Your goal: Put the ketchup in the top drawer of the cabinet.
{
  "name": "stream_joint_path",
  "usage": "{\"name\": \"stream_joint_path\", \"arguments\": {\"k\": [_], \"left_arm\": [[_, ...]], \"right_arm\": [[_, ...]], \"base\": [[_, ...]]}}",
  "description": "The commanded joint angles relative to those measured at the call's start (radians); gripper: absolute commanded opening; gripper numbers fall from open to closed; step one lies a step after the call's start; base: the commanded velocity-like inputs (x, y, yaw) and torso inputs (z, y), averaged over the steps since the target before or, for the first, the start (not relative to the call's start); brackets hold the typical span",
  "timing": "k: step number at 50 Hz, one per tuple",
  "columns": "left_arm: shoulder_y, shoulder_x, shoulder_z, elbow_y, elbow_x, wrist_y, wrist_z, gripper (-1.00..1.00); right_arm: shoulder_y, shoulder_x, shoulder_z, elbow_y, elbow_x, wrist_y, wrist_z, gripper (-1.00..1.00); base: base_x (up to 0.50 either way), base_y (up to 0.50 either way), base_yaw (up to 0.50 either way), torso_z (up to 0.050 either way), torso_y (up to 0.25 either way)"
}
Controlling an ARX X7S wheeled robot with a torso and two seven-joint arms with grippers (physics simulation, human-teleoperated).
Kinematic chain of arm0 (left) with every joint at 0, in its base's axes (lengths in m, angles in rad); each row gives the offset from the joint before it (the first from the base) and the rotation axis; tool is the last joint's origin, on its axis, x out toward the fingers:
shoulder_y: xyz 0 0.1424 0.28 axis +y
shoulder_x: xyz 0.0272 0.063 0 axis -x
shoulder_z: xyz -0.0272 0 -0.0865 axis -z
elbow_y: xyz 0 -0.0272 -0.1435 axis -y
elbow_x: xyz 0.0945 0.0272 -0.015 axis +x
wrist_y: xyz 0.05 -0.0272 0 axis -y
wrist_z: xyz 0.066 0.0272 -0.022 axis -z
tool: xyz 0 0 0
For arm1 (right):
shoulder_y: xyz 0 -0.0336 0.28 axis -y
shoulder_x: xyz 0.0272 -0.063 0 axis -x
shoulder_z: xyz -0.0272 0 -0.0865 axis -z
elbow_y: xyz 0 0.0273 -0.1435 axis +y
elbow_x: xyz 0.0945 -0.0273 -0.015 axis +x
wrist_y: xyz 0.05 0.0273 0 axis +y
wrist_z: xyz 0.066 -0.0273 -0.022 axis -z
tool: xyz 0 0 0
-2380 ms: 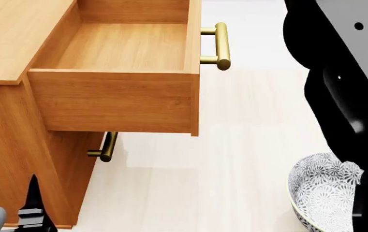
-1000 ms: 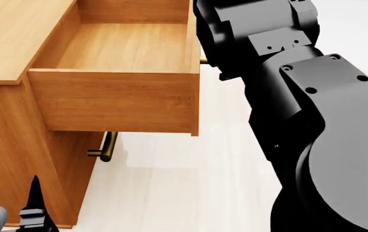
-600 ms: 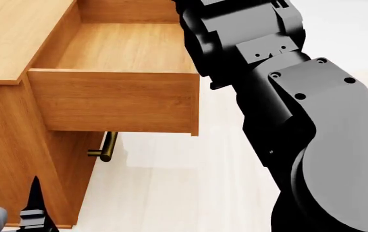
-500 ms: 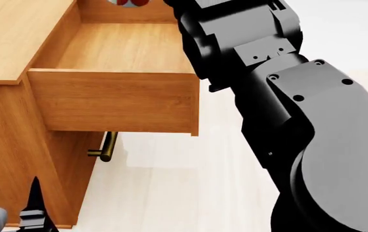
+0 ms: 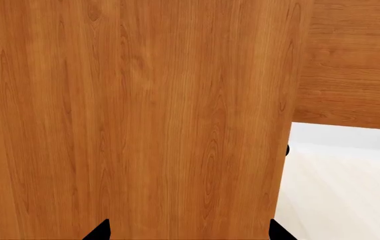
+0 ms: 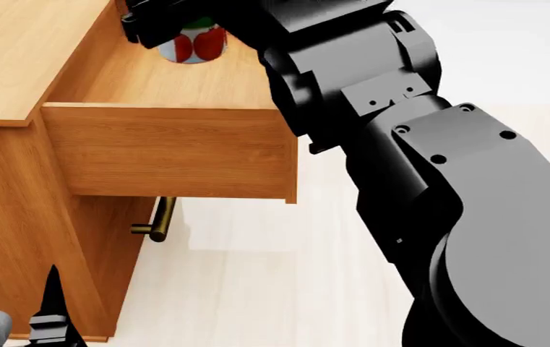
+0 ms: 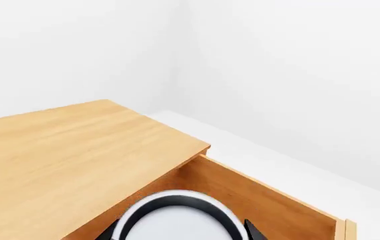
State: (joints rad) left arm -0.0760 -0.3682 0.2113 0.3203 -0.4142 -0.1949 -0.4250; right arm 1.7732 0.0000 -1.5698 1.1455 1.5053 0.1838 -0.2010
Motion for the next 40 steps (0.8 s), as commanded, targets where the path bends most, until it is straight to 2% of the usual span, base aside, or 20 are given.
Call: {"name": "stream_joint_path", "arguments": {"k": [1,17,40], "left_arm": [[-0.002,-0.001,0.002,-0.007,-0.001,0.003,0.000,1.00],[-0.005,-0.002,0.009,-0.011,-0.002,0.003,-0.001,1.00],[-0.003,-0.007,0.011,-0.019,-0.007,0.008,-0.002,1.00]], "right_arm": [[-0.022,0.000,0.014,-0.004,-0.054,0.024,-0.017,-1.00],[-0.011,0.000,0.014,0.002,-0.034,0.104,-0.009,-1.00],[-0.047,0.000,0.013,0.001,-0.031,0.077,-0.014,-1.00]], "base": [[0.00,0.00,0.00,0.000,0.000],[0.00,0.00,0.00,0.000,0.001],[0.00,0.00,0.00,0.000,0.000]]}}
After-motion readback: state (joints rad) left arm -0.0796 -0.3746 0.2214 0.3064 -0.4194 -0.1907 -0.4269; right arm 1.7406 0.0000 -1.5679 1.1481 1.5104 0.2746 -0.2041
